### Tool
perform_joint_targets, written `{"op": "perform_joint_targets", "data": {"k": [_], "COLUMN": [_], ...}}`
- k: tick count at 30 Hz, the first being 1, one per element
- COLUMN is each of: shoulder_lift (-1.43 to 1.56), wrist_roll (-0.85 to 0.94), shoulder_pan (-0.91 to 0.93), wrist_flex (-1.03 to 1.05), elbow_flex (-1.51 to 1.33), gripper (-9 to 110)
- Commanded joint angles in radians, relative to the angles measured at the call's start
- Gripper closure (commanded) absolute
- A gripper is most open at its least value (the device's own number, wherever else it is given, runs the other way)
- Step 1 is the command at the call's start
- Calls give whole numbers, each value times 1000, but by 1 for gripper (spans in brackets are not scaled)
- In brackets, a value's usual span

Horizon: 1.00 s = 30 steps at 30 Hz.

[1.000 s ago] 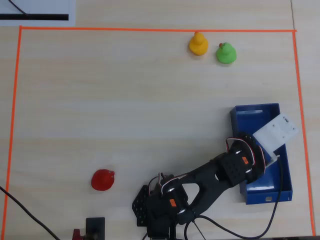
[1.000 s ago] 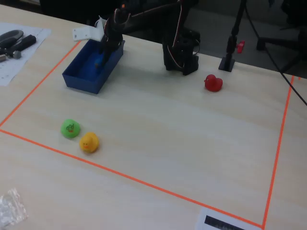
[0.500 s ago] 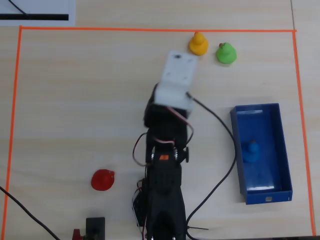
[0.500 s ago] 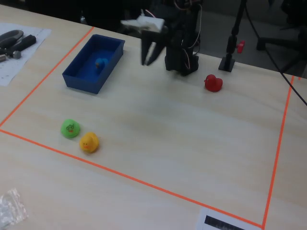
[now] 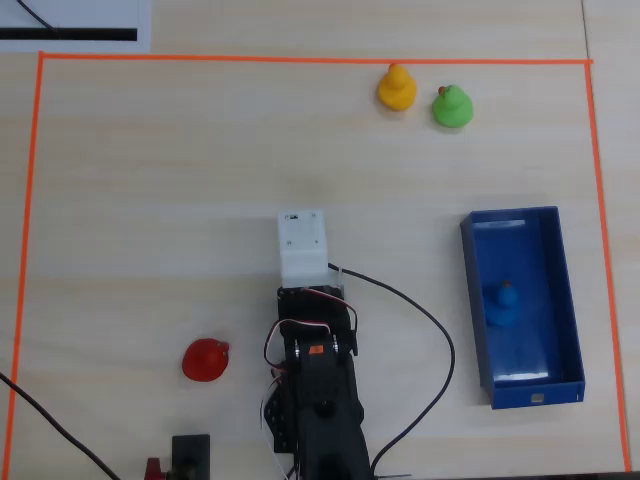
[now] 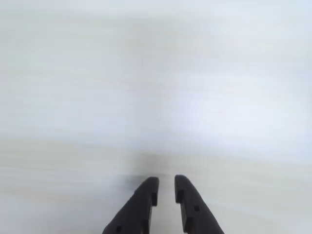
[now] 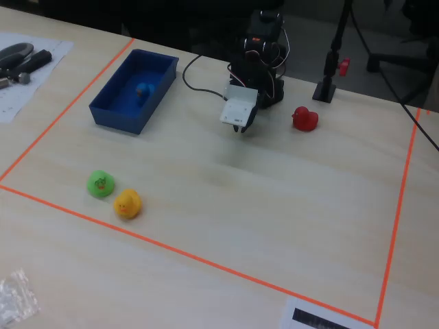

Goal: Grasp blue duck and put it into box.

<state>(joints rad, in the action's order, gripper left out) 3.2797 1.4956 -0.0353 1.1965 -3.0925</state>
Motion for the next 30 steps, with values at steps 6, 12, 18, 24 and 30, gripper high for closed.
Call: {"op": "perform_joint_targets", "data": {"k": [6, 12, 18, 24, 30], "shoulder_lift": [31, 32, 32, 32, 32], "wrist_roll": [11, 11, 11, 11, 11], "shoulder_pan": [-3, 23, 23, 23, 23], "wrist_flex": [140, 138, 138, 138, 138], "elbow_flex": [-17, -18, -18, -18, -18], "gripper": [101, 101, 101, 101, 101]}}
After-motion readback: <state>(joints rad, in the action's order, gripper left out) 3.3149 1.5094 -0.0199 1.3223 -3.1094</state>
